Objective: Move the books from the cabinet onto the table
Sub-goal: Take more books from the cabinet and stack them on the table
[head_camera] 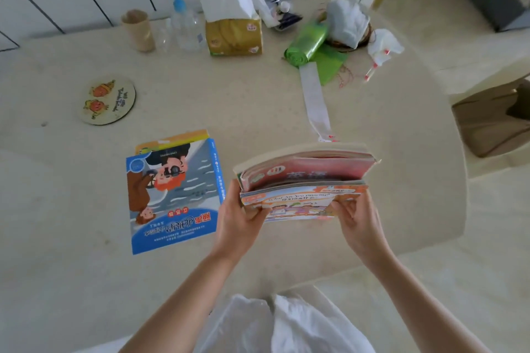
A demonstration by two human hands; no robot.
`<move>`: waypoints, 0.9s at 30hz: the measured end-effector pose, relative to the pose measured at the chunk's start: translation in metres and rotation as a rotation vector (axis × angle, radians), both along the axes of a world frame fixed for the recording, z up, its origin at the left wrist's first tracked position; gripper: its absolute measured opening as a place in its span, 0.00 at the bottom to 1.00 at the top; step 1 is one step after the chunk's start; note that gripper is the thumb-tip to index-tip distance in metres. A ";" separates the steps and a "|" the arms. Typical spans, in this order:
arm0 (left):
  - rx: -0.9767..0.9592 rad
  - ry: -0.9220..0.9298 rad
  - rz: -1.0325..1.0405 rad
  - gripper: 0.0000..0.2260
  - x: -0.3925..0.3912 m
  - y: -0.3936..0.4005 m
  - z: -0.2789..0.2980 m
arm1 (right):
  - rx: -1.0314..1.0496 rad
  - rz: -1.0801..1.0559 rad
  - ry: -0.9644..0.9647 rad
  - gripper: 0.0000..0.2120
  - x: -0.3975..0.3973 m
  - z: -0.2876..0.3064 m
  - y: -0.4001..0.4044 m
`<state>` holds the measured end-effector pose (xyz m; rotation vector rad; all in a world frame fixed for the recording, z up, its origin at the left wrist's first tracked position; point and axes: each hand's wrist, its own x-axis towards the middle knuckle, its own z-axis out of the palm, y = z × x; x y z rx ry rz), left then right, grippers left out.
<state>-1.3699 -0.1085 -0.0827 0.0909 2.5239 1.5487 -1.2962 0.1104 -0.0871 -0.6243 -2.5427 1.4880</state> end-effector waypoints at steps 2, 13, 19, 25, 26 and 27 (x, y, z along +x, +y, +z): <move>-0.002 0.017 0.022 0.25 0.007 0.002 -0.004 | 0.013 0.030 0.004 0.13 0.006 0.000 0.007; -0.134 -0.081 0.044 0.20 0.016 0.009 -0.025 | -0.002 0.216 -0.049 0.28 0.019 -0.019 0.028; -0.149 -0.071 0.087 0.19 0.019 0.011 -0.029 | -0.010 0.191 -0.029 0.28 0.009 -0.023 0.030; -0.051 -0.118 0.090 0.21 0.019 0.011 -0.019 | -0.105 0.227 -0.040 0.27 0.001 -0.015 0.030; -0.001 -0.139 0.087 0.24 0.020 0.011 -0.014 | -0.122 0.232 -0.046 0.25 -0.001 -0.013 0.031; 0.058 -0.162 0.095 0.26 0.021 0.010 -0.011 | -0.145 0.229 -0.055 0.23 -0.003 -0.012 0.032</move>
